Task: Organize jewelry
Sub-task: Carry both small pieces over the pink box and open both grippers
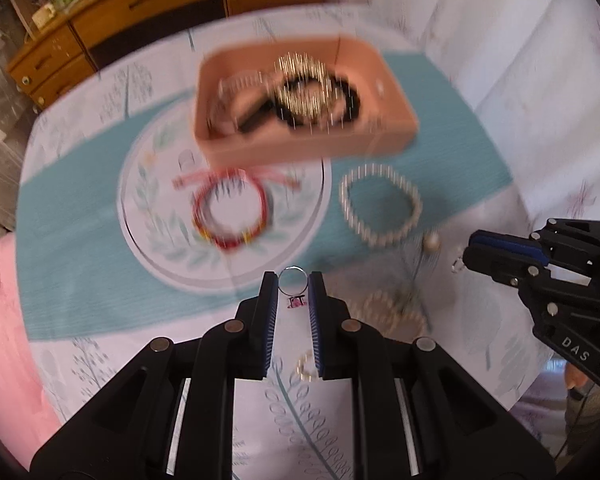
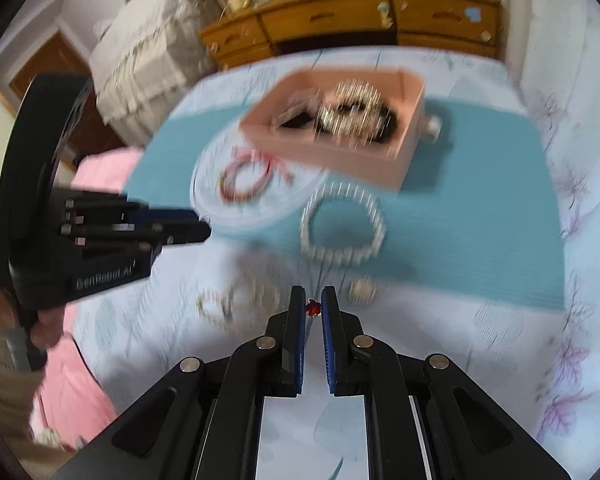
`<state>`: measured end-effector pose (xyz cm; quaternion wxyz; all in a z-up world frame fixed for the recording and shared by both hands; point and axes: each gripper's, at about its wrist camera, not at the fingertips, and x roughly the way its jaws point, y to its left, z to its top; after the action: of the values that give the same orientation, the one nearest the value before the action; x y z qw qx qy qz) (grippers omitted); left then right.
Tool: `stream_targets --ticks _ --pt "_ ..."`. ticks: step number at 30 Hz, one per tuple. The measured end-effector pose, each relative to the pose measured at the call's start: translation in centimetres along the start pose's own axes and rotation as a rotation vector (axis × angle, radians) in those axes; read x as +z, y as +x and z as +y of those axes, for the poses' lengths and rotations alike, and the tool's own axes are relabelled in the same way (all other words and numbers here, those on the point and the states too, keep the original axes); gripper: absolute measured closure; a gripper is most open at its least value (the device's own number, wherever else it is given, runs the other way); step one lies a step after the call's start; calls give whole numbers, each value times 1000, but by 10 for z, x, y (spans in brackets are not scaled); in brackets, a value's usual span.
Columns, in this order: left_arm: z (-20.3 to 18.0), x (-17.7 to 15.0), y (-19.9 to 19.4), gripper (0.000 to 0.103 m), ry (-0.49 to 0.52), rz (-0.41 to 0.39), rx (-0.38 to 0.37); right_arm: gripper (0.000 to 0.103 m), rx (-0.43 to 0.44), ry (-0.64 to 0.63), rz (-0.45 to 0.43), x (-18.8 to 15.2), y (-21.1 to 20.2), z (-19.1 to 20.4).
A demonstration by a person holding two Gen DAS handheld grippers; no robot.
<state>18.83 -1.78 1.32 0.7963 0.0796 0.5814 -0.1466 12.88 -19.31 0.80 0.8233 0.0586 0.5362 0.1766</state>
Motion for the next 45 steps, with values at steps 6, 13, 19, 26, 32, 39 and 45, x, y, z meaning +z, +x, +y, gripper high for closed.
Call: stream_targets --ticks 6,13,19,26,32,39,45 --pt "13 52 -20 90 -66 -73 -19 94 24 85 -127 57 -15 -15" --pt "25 93 -6 90 -144 -112 -50 94 27 149 -165 104 -3 -33" --pt "28 104 26 90 -189 -112 -73 94 7 185 -151 117 25 -45" --pt "31 105 54 89 -219 -63 -100 89 8 217 -132 113 48 -59" --pt "36 97 52 84 -205 -67 -82 89 -22 177 -145 102 47 -54" --pt "43 81 31 67 -174 -92 -53 89 -22 122 -142 87 37 -38" --pt "46 64 12 67 -141 -104 -33 89 -23 88 -123 73 28 -29"
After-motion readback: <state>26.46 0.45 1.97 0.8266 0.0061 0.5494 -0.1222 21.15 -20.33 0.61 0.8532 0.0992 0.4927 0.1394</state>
